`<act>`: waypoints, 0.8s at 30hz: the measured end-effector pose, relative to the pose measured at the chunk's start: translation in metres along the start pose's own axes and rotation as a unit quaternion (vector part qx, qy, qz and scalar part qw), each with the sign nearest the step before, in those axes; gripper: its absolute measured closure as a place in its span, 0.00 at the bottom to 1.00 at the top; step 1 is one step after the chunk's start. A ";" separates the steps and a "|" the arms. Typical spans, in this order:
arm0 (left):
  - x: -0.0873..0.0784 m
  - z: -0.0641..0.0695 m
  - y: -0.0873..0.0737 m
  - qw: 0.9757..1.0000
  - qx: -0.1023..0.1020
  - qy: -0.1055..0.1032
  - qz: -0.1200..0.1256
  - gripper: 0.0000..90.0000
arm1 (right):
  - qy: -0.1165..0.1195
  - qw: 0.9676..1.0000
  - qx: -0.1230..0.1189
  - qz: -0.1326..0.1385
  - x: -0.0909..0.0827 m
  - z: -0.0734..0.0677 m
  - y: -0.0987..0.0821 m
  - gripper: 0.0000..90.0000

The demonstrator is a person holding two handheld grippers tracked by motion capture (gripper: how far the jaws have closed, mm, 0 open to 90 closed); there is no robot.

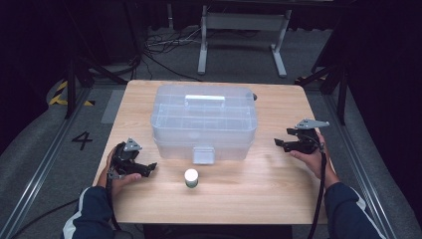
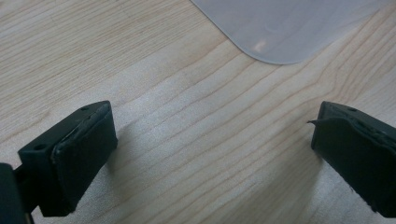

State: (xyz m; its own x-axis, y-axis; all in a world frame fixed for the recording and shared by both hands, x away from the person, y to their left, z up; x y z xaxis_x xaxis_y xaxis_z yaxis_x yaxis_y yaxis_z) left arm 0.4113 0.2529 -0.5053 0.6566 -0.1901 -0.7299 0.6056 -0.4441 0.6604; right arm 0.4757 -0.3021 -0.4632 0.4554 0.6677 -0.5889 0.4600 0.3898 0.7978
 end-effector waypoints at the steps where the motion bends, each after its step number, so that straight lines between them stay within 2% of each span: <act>1: 0.000 0.000 0.000 1.000 0.000 0.000 0.000 0.00 | 0.001 1.000 -0.002 0.004 -0.001 -0.001 0.002 0.30; 6: 0.000 0.000 0.000 1.000 0.000 0.000 0.000 0.00 | 0.011 1.000 -0.011 0.020 -0.007 -0.008 0.015 0.32; 15: 0.000 0.000 0.000 1.000 0.000 0.000 0.000 0.00 | 0.011 0.998 -0.033 0.046 -0.020 -0.016 0.039 0.33; 24: 0.000 0.000 0.000 1.000 0.001 0.000 -0.001 0.00 | 0.011 0.996 -0.064 0.066 -0.030 -0.023 0.078 0.34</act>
State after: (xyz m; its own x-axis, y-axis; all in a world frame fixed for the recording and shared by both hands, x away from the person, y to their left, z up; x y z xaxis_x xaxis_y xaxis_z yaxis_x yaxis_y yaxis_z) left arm 0.4112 0.2532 -0.5052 0.6557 -0.1892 -0.7310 0.6053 -0.4469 0.6587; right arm 0.4805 -0.2771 -0.3808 0.4888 0.7314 -0.4755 0.2948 0.3746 0.8791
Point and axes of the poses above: each handheld gripper's, and its own axes: x roughly forward along the jaws, y roughly out of its top, z roughly to its right, the point moved 3 cm from there along x, roughly forward along the jaws, and after that the axes turned 14 degrees about y, right-handed, at the moved point
